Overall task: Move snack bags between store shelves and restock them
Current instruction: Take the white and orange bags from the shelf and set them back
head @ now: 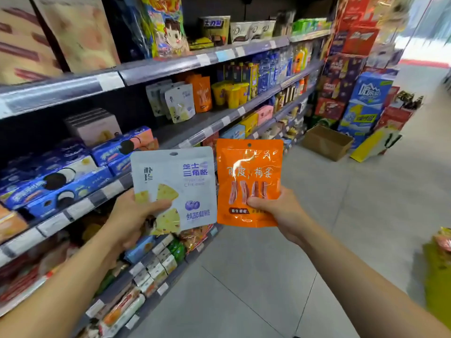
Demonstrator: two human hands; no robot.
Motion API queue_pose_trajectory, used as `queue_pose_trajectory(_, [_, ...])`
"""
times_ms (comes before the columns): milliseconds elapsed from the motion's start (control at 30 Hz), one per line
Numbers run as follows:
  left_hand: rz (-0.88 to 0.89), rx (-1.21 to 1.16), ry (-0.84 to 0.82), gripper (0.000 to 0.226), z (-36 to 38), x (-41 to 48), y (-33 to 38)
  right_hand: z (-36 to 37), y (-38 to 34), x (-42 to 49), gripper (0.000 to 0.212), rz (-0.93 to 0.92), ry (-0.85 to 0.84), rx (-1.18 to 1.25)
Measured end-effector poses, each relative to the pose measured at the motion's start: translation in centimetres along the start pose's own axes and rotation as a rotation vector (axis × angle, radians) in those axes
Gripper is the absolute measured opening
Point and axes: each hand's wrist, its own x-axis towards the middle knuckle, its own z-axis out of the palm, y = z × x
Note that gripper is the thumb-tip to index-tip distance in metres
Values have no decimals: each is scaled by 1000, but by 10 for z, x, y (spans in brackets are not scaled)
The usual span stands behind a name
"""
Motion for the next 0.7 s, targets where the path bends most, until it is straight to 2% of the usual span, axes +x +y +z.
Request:
queue_pose_trajectory(67, [7,24,38,31,27,26,3,-29,-2,34,61,-9,-34,2])
queue_pose_trajectory(200, [8,36,158,39,73,70,12,-88,-15,103,51,-21,-104,-4])
queue_pose_trajectory(333, [39,-15,245,42,115,103,23,-137,-35,175,66,-28,-172,-64])
queue_pose_trajectory(467, [44,-38,273,54,142,130,25,-156,-45,240,66,-28,-262,-126])
queue_pose_trajectory(567, [28,-39,338,61,152,156,23,-161,-46,287,56,-18,-338,-152])
queue_pose_trajectory(700, [50,-46,421,41,156,203,15,-159,-43,345,50,-30,-360,-179])
